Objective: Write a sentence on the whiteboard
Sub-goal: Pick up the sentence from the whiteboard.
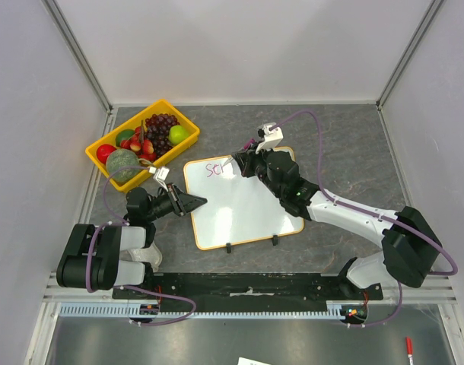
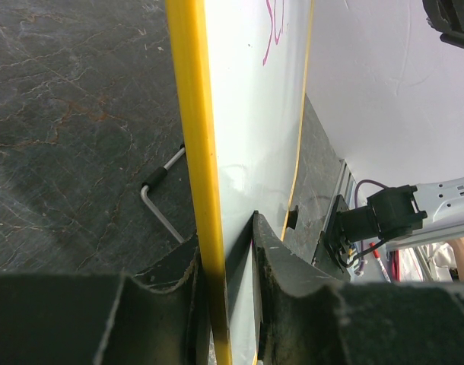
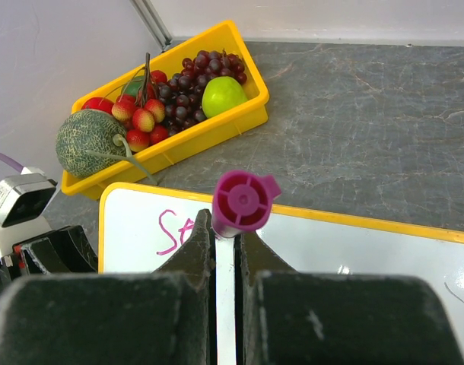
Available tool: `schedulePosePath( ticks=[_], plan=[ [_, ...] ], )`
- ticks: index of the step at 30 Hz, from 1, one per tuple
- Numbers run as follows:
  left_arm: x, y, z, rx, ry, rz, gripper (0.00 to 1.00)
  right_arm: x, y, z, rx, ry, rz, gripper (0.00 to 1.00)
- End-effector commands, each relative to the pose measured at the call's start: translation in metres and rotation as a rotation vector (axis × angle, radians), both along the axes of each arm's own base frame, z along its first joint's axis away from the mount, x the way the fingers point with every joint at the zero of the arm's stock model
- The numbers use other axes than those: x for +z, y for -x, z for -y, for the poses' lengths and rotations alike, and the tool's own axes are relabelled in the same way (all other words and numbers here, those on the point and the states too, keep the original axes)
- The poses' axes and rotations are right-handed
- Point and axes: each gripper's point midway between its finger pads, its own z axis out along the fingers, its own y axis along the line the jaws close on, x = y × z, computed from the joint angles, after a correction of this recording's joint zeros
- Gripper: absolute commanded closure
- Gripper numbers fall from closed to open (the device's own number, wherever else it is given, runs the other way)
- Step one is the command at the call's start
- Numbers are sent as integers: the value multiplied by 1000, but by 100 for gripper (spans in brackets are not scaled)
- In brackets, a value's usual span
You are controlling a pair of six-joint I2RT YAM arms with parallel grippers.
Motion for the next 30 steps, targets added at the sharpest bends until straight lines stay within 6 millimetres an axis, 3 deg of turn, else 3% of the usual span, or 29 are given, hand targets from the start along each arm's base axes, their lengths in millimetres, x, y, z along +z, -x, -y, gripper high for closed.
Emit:
schedulePosePath(
  ticks=[1,11,30],
  plan=[
    [0,-2,1,-13,-32,55,98,11,-9,6,-41,-6,22,100],
    [0,-3,1,-11,-32,51,98,5,-3,6,-18,-14,12,100],
    [0,-3,0,-9,-34,52,98,35,5,11,-4,-64,47,100]
  ],
)
